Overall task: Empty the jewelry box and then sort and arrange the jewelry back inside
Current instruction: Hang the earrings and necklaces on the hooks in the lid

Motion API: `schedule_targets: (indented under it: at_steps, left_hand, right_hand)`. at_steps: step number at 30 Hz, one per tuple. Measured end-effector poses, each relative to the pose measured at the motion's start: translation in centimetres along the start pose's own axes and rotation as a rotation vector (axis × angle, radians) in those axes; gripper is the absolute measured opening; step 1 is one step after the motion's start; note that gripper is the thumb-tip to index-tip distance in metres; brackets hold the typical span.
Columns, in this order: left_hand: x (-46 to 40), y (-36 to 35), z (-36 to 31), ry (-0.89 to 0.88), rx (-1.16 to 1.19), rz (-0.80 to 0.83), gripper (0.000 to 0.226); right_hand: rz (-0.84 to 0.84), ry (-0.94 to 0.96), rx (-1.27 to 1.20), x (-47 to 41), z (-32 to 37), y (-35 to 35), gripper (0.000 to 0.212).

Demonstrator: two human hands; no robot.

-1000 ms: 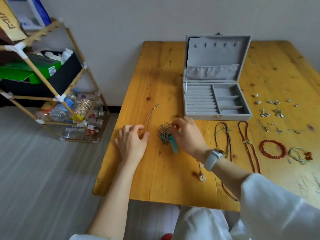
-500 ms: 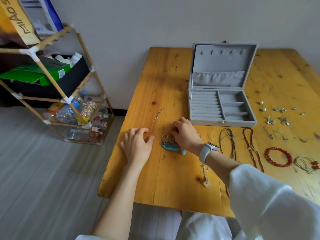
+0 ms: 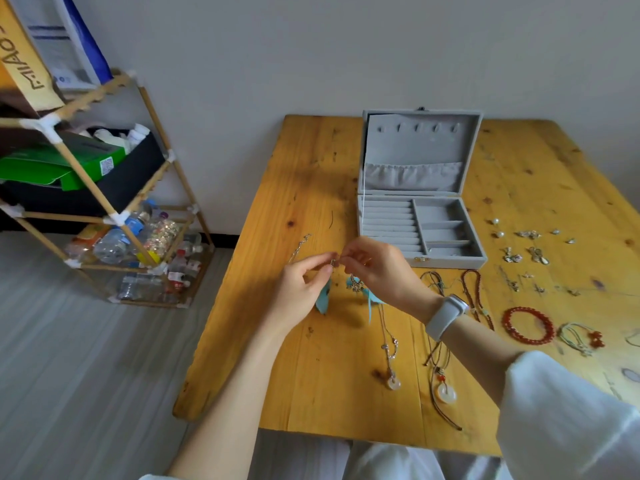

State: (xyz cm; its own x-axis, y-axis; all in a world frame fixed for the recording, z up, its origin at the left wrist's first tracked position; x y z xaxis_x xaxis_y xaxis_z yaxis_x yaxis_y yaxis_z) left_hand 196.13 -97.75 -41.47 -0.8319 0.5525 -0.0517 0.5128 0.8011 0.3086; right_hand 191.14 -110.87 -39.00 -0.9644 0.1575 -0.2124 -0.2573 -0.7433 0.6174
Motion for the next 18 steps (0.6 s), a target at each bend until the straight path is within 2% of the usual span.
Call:
schedule_targets:
  at_steps: [3,5,9,14,18]
  left_hand:
    - [-0.3,-0.4,-0.2,0.006,-0.017,-0.054,0.011]
    - [-0.6,-0.7,-0.4,0.013,-0.015,-0.052,0.011]
    - [-2.0,-0.6,-1.4,0.093,0.179,-0.125,0.013]
    - [-6.5,-0.7,-4.5,0.139,0.289,-0.120,0.011]
    - [-10.9,-0.8,-7.0,0.052,0.155,-0.098,0.018]
  right_hand:
    - [-0.045,-0.013,-0.038,0.0,-0.2,1.1,0.004]
    - [-0.087,-0.050,-0.142,0.0,-0.6,1.9,0.006]
    - [-0.239,-0.175,-0.344,-0.9,-2.0,4.3,0.015]
    - [-0.350,-0.159,-0.171,-3.8,-2.5,9.0,0.005]
    - [-0.391,-0.115,-0.063,-7.2,-3.2,12.3,0.005]
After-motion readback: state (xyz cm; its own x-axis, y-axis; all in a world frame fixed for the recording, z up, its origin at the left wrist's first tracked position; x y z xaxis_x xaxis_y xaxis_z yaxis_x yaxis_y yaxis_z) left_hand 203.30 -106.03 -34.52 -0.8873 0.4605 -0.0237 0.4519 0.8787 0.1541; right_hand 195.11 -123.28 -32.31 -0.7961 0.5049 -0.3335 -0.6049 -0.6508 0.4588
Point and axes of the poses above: each hand's wrist, its own x-axis away from the middle knuckle, its own y-axis out of the back of the hand, z = x × y, the point moved 4 cm from there along -x, towards the middle knuckle, and after that the axes turned 1 degree about y, right-handed, at the moved point
